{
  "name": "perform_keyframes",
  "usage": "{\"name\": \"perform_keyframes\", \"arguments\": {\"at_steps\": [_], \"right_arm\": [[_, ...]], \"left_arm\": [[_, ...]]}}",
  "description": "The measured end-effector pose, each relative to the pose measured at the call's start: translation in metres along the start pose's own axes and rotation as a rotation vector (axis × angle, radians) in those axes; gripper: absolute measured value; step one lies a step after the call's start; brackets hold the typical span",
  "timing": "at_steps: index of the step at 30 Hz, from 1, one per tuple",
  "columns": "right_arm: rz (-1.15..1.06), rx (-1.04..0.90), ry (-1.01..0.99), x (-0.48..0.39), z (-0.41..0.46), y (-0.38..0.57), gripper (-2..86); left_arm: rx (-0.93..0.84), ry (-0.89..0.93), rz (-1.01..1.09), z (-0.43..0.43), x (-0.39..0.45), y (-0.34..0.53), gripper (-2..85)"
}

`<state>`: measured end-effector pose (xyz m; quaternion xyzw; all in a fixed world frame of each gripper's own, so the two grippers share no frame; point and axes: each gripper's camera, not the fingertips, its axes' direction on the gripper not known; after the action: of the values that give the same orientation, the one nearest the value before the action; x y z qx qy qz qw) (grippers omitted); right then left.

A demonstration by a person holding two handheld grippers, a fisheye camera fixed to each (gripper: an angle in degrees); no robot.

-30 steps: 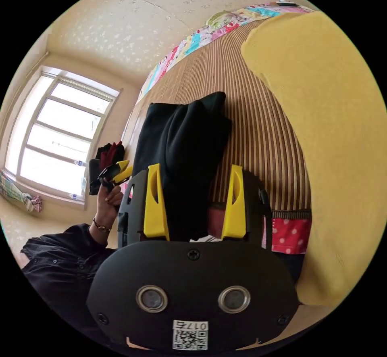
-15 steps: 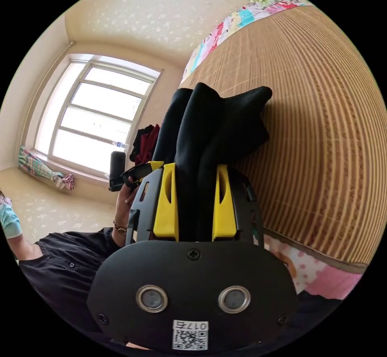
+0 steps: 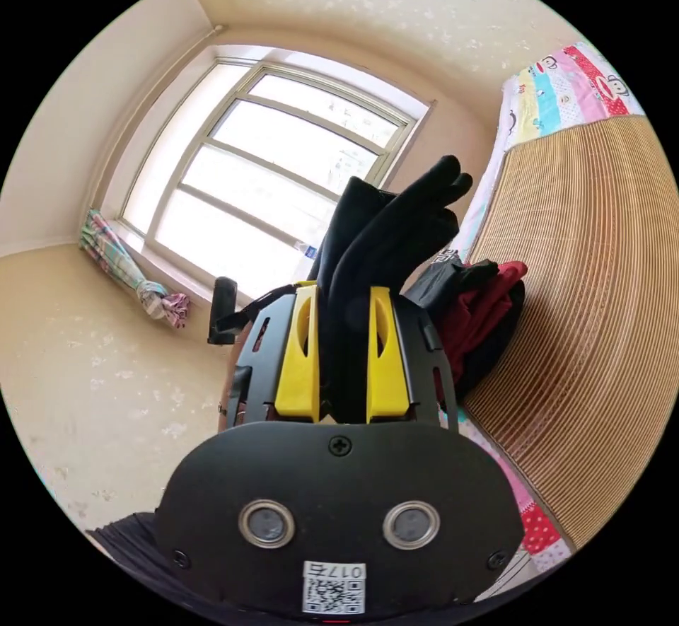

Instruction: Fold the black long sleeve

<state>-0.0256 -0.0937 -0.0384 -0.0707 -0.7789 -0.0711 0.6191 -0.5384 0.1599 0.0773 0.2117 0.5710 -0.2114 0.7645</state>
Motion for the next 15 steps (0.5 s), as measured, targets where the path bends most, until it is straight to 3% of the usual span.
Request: {"name": "perform_keyframes", "arguments": {"at_steps": [3,5,6,8,15], "right_arm": [[0.097,-0.071,0.172,0.028,0.071,-0.004,7.0],[0.084,-0.195,0.279,0.052,0.109,0.017,4.3],[0.078,-0.216,0.294,0.056,0.113,0.024,3.9],[0.008,-0.247,0.328,0.068,0.111,0.054,3.0],[-0.084,-0.279,0.362,0.108,0.036,0.109,2.2]], "left_arm": [[0.011,-0.079,-0.070,0.036,-0.037,-0.010,15.2],[-0.164,0.047,-0.033,0.113,-0.041,0.004,15.5],[-0.206,0.028,-0.036,0.134,-0.039,0.010,15.9],[-0.014,-0.038,0.022,0.145,-0.022,0.049,15.9],[0.132,-0.110,0.037,0.145,0.018,0.102,13.5]]}}
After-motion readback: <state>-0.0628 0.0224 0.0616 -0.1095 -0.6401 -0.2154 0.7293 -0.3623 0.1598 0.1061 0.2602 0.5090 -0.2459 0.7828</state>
